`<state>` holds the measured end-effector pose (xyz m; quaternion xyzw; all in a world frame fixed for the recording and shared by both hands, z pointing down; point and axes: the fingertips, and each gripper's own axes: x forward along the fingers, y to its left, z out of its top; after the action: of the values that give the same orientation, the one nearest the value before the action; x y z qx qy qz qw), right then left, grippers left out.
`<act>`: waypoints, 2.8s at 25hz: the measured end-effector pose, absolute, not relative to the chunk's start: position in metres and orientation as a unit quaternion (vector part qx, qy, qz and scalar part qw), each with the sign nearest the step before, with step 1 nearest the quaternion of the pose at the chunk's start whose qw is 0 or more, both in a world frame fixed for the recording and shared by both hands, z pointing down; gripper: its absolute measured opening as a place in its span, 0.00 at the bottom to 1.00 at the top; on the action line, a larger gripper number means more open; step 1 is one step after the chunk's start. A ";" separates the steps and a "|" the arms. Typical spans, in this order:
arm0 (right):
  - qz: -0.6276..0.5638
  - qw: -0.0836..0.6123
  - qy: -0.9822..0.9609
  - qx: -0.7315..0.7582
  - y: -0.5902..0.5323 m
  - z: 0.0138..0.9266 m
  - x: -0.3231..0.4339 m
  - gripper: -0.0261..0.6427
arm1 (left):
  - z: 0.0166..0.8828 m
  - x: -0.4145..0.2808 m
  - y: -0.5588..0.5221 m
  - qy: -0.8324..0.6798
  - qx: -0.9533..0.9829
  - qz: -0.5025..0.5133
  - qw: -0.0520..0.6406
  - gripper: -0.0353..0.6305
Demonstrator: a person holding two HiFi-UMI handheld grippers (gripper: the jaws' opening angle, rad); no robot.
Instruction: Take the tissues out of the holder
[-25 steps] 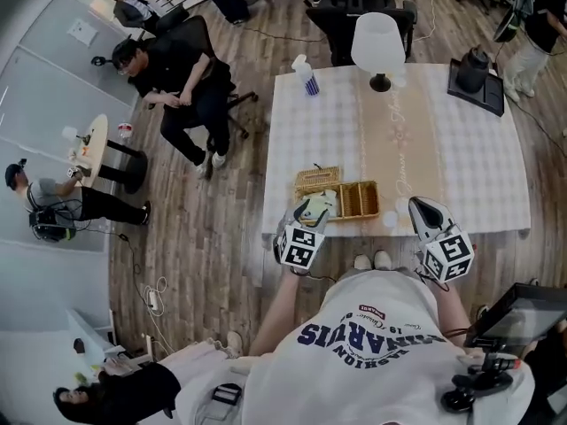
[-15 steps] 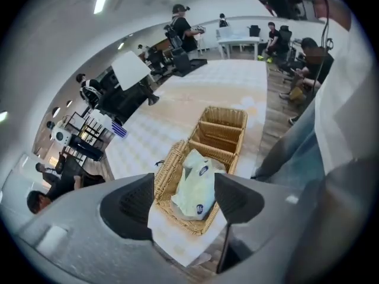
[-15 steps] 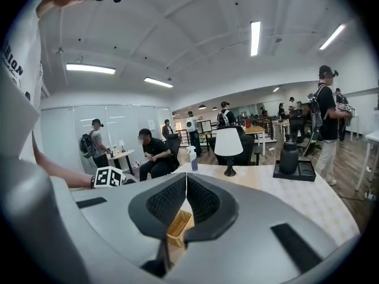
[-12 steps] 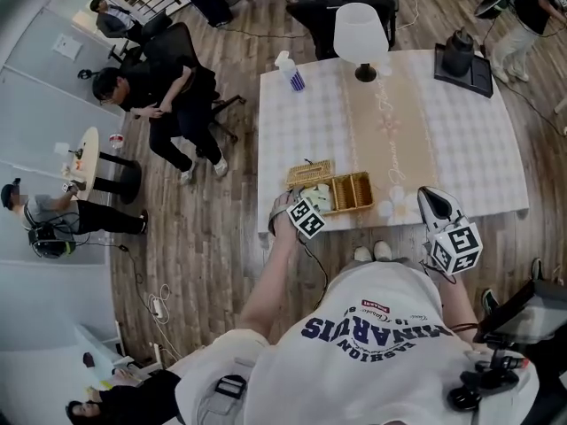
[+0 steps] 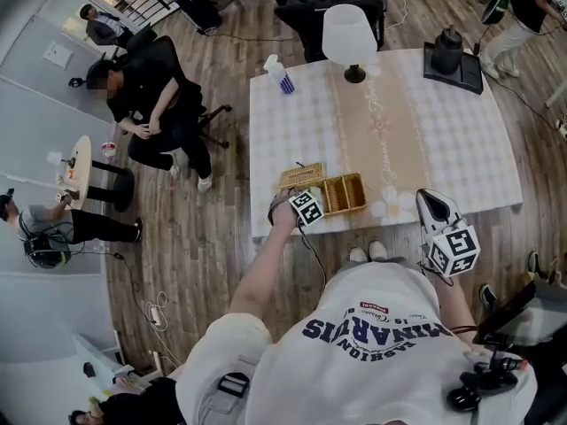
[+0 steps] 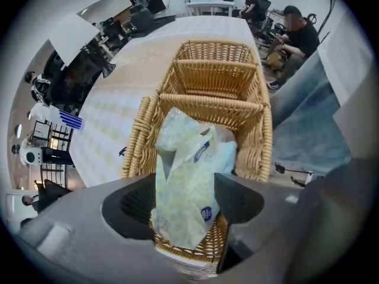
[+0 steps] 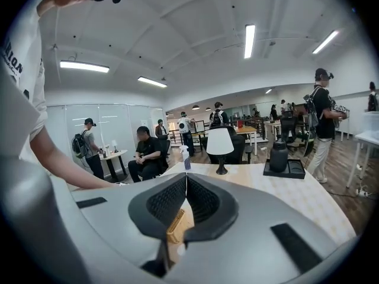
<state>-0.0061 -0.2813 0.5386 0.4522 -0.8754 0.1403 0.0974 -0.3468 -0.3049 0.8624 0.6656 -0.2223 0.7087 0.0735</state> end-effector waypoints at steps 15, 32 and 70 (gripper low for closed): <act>0.150 0.097 -0.873 0.454 -0.285 0.543 -0.010 0.05 | 0.866 -0.347 -0.295 -0.185 0.660 0.726 0.062 0.06; 0.158 0.098 -0.874 0.449 -0.286 0.548 -0.017 0.05 | 0.850 -0.345 -0.298 -0.178 0.658 0.731 0.030 0.06; 0.165 0.093 -0.872 0.451 -0.287 0.550 -0.016 0.05 | 0.489 -0.296 -0.302 -0.238 0.679 0.691 -0.066 0.06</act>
<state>-0.0157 -0.2868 0.5498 0.4508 -0.8722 0.1654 0.0934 -0.2963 -0.3025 0.4891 0.6791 -0.2382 0.6912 -0.0657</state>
